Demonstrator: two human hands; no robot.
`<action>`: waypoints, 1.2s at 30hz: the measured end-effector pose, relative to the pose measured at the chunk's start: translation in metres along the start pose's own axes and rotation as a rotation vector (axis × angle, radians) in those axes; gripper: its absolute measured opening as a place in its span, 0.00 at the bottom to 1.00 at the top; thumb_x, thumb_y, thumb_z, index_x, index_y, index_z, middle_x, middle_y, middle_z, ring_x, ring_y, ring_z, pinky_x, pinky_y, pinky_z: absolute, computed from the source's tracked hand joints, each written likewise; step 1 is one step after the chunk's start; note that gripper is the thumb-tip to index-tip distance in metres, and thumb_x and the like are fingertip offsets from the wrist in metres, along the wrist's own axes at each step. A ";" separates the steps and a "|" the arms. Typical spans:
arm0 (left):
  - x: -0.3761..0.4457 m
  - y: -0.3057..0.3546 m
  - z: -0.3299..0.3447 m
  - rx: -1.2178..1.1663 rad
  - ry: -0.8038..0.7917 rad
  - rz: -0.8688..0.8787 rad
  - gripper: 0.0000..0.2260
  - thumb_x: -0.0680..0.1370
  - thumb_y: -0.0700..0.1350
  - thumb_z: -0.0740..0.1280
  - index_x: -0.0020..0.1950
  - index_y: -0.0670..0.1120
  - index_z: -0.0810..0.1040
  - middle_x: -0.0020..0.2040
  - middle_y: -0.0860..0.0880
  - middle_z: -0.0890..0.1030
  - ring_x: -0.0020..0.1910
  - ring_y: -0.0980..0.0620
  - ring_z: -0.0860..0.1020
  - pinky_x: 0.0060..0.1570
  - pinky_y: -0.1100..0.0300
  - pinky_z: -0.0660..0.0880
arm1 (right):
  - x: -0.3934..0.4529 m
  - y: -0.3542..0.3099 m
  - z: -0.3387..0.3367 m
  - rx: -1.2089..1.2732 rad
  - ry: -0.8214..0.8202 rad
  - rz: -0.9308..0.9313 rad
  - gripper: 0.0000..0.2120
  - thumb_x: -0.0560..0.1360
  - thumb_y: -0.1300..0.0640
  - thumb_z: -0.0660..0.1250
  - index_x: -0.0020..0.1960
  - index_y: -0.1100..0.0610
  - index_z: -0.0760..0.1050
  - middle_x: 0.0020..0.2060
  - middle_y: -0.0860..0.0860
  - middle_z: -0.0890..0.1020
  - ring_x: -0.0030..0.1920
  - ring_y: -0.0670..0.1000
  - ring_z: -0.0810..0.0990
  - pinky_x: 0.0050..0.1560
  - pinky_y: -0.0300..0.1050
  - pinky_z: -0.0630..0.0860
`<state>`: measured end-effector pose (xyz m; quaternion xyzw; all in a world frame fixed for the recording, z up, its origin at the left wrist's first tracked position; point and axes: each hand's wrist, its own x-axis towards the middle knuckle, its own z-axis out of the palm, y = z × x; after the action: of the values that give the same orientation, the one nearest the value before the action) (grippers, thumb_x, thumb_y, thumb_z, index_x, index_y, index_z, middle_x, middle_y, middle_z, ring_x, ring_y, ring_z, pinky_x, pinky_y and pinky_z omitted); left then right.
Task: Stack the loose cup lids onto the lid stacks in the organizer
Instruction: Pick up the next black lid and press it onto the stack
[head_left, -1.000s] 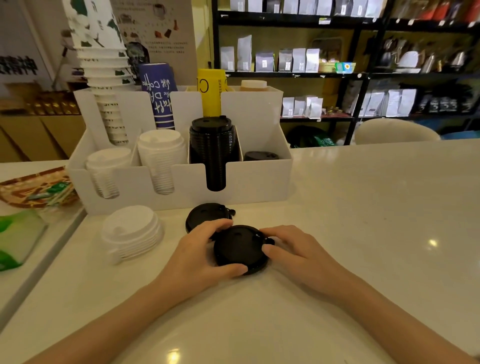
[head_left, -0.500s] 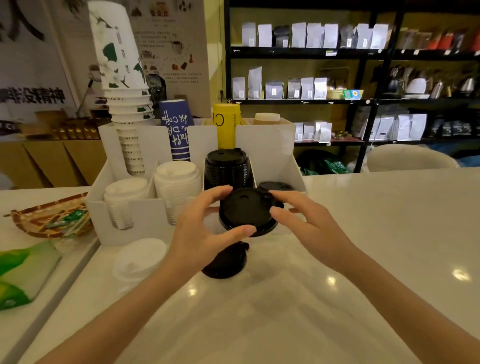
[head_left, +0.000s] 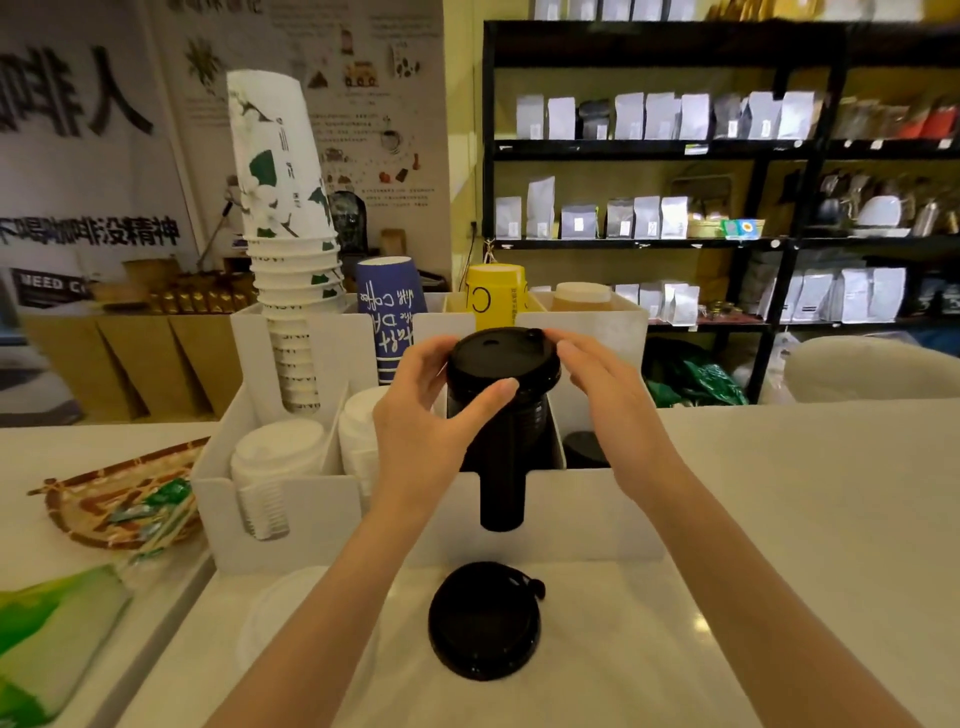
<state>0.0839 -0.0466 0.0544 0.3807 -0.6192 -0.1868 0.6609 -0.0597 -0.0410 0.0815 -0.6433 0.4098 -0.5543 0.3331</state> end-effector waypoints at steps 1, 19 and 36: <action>0.003 -0.003 0.002 0.010 0.009 -0.020 0.20 0.64 0.49 0.73 0.53 0.53 0.72 0.50 0.59 0.77 0.54 0.60 0.77 0.57 0.66 0.73 | 0.004 0.003 0.001 0.019 -0.015 0.016 0.15 0.78 0.52 0.52 0.62 0.48 0.70 0.47 0.35 0.75 0.42 0.23 0.69 0.39 0.15 0.64; 0.017 -0.024 0.013 0.353 -0.025 -0.072 0.26 0.67 0.54 0.71 0.62 0.48 0.70 0.60 0.49 0.78 0.56 0.58 0.72 0.51 0.70 0.66 | 0.031 0.045 0.005 0.009 -0.108 0.119 0.09 0.80 0.54 0.49 0.54 0.44 0.64 0.41 0.33 0.67 0.36 0.24 0.70 0.33 0.14 0.63; 0.010 -0.018 0.017 0.560 -0.025 -0.026 0.26 0.67 0.57 0.70 0.61 0.48 0.70 0.58 0.50 0.77 0.57 0.54 0.73 0.51 0.64 0.67 | 0.029 0.056 0.003 -0.092 -0.100 0.024 0.20 0.78 0.47 0.50 0.65 0.50 0.68 0.60 0.50 0.76 0.62 0.47 0.71 0.64 0.42 0.66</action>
<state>0.0737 -0.0704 0.0470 0.5538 -0.6500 -0.0217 0.5199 -0.0639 -0.0913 0.0444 -0.6800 0.4253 -0.4980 0.3298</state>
